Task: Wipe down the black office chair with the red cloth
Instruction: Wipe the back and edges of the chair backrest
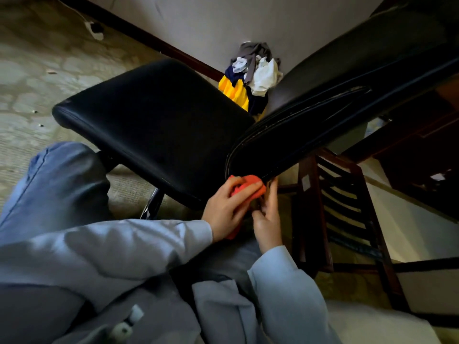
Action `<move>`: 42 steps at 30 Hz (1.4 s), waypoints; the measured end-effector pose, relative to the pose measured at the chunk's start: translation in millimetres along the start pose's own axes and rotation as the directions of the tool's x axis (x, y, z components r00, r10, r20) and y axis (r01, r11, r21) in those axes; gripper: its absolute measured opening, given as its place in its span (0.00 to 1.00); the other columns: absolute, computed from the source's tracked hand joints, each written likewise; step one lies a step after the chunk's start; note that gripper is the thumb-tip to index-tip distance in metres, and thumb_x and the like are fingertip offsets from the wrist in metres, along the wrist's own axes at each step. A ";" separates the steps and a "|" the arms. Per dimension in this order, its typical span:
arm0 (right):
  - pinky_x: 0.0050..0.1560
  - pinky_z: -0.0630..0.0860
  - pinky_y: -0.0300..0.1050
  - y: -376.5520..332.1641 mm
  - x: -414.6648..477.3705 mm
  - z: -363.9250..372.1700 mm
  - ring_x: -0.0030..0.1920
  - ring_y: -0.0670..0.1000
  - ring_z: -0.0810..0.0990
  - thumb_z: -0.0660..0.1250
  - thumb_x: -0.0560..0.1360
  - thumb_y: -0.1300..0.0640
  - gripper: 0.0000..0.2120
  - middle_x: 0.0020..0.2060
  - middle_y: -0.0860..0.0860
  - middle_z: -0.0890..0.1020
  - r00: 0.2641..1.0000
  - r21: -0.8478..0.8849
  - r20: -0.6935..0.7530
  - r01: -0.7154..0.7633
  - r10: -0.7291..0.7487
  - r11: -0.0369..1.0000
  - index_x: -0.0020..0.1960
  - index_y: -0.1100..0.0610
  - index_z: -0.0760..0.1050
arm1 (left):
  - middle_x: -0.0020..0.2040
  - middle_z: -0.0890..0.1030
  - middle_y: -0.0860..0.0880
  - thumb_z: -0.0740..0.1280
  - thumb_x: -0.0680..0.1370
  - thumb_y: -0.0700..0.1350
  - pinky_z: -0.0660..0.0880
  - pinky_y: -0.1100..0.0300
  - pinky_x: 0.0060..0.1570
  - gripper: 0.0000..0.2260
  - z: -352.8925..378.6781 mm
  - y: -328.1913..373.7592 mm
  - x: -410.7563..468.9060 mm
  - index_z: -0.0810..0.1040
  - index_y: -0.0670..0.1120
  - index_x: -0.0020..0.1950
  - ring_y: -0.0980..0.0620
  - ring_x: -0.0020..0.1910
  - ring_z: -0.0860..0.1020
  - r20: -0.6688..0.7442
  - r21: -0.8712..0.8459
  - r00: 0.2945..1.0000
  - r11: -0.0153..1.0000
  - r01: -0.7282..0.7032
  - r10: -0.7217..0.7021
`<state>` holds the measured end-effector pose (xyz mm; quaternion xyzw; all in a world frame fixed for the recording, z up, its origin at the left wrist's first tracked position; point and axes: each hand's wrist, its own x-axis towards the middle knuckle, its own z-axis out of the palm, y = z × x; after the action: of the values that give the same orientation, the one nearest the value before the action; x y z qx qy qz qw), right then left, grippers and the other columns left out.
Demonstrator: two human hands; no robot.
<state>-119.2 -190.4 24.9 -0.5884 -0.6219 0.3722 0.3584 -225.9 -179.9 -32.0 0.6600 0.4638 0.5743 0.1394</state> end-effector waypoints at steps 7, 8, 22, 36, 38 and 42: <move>0.71 0.61 0.48 0.5 -10.2 21.1 0.73 0.45 0.59 0.53 0.73 0.75 0.47 0.72 0.43 0.60 0.999 -0.067 0.010 0.044 -0.043 0.997 0.64 0.21 0.47 | 0.61 0.66 0.43 0.54 0.82 0.52 0.79 0.49 0.38 0.22 -25.1 -45.9 -4.5 0.52 0.66 0.73 0.38 0.44 0.79 0.103 0.217 0.956 0.932 -0.290 0.274; 0.69 0.63 0.44 -0.5 -12.3 23.9 0.72 0.44 0.60 0.53 0.74 0.75 0.46 0.71 0.43 0.61 0.999 -0.072 0.012 0.045 -0.044 0.996 0.65 0.24 0.46 | 0.62 0.65 0.43 0.51 0.83 0.54 0.79 0.48 0.39 0.18 -27.8 -49.2 -9.0 0.54 0.66 0.72 0.38 0.44 0.79 0.111 0.202 0.960 0.939 -0.277 0.259; 0.61 0.70 0.39 -5.6 -23.1 27.1 0.67 0.50 0.69 0.56 0.75 0.69 0.38 0.72 0.52 0.66 0.975 -0.371 -0.058 0.179 -0.215 0.911 0.69 0.36 0.45 | 0.62 0.74 0.43 0.58 0.79 0.43 0.70 0.65 0.60 0.15 -72.3 -85.3 -44.7 0.69 0.52 0.66 0.46 0.59 0.77 0.091 0.070 0.986 0.988 0.136 -0.142; 0.70 0.54 0.55 32.3 -5.5 17.6 0.70 0.59 0.58 0.58 0.66 0.64 0.35 0.72 0.60 0.60 0.821 -0.844 0.074 0.353 -0.565 0.403 0.73 0.56 0.56 | 0.59 0.65 0.51 0.60 0.77 0.49 0.77 0.55 0.40 0.11 -27.4 -30.0 -10.2 0.66 0.50 0.59 0.42 0.51 0.78 -0.027 0.086 0.998 0.995 -0.051 0.053; 0.71 0.54 0.56 33.9 -2.7 18.1 0.71 0.58 0.57 0.56 0.67 0.63 0.37 0.72 0.61 0.63 0.843 -0.838 0.101 0.358 -0.528 0.412 0.75 0.56 0.51 | 0.60 0.65 0.50 0.59 0.77 0.49 0.78 0.54 0.40 0.11 -23.0 -37.9 -13.9 0.65 0.50 0.58 0.41 0.51 0.79 -0.014 0.073 0.999 0.997 -0.037 0.038; 0.71 0.55 0.60 37.9 1.6 19.6 0.72 0.58 0.55 0.60 0.66 0.65 0.43 0.73 0.62 0.59 0.888 -0.779 0.131 0.368 -0.441 0.508 0.76 0.54 0.42 | 0.59 0.70 0.43 0.57 0.78 0.49 0.78 0.50 0.40 0.08 -17.3 -60.5 -34.1 0.65 0.50 0.56 0.40 0.47 0.79 0.147 0.059 0.989 0.998 -0.002 -0.006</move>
<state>-119.0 -188.5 -17.8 -0.5379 -0.8244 -0.0577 0.1664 -265.5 -180.2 -91.6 0.7039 0.4696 0.5100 0.1545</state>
